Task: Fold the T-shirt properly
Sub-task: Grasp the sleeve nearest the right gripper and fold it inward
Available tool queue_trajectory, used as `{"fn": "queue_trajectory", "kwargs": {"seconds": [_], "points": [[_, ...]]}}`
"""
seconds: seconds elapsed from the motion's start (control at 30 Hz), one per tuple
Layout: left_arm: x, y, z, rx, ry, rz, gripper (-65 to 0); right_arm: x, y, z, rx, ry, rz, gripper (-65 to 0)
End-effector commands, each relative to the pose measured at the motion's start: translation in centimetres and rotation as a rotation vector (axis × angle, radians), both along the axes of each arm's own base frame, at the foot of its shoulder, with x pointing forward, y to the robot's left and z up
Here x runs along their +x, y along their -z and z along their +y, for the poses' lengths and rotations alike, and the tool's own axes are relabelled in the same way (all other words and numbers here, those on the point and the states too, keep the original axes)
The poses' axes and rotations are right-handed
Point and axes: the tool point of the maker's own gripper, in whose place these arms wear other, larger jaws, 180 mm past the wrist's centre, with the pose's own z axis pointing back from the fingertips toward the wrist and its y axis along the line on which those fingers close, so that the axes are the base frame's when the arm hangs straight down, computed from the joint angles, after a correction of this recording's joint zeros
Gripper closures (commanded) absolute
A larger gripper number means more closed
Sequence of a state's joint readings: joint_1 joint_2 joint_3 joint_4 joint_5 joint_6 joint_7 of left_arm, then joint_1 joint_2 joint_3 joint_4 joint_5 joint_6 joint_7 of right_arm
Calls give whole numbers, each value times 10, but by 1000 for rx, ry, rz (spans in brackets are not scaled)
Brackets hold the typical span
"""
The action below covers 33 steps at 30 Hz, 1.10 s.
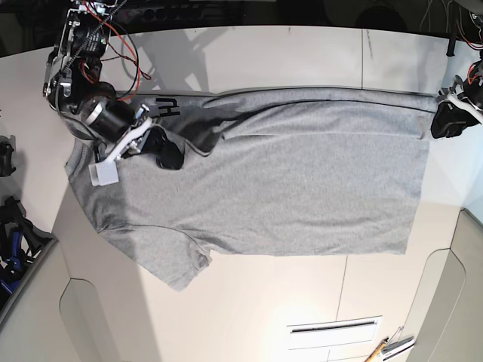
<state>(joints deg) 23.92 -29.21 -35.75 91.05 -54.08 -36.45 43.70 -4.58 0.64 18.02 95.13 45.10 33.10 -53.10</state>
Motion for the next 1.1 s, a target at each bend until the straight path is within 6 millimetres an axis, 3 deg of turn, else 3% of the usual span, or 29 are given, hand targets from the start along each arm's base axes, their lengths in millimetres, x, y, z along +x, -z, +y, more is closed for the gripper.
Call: {"fn": "queue_trajectory", "kwargs": {"seconds": [0.0, 0.1, 0.13, 0.27, 0.33, 0.57, 0.6, 0.67, 0.73, 0.77, 0.87, 1.07], "points": [[8, -14, 3, 13, 14, -45, -287, 15, -18, 2, -7, 1, -77, 0], [8, -14, 3, 13, 14, -45, -287, 36, -29, 10, -89, -20, -147, 0], [8, -14, 3, 13, 14, -45, -287, 41, -32, 13, -116, -29, -163, -28], [7, -14, 3, 14, 14, -43, -287, 55, -37, 18, -203, -53, -199, -306], [7, -14, 3, 14, 14, -42, -287, 58, -37, 16, -228, -48, -200, -352], [7, -14, 3, 13, 15, -41, -287, 53, -23, 5, -305, -65, -153, -345], [7, -14, 3, 13, 15, -41, -287, 50, -18, 2, -325, -77, -135, -317], [7, -14, 3, 13, 17, -43, -276, 45, -9, -8, -375, -102, -92, -193], [7, -16, -4, 16, 63, -54, -190, 40, -1, -22, -422, -112, -46, -29], [7, -16, -4, 16, 63, -54, -123, 39, 1, -31, -436, -96, -24, 0], [7, -15, -5, 11, 62, -56, -3, 40, 2, -63, -441, -6, 2, 0], [9, -14, -8, 12, 72, -54, 0, 24, 3, -127, -375, 210, 41, 0]]}}
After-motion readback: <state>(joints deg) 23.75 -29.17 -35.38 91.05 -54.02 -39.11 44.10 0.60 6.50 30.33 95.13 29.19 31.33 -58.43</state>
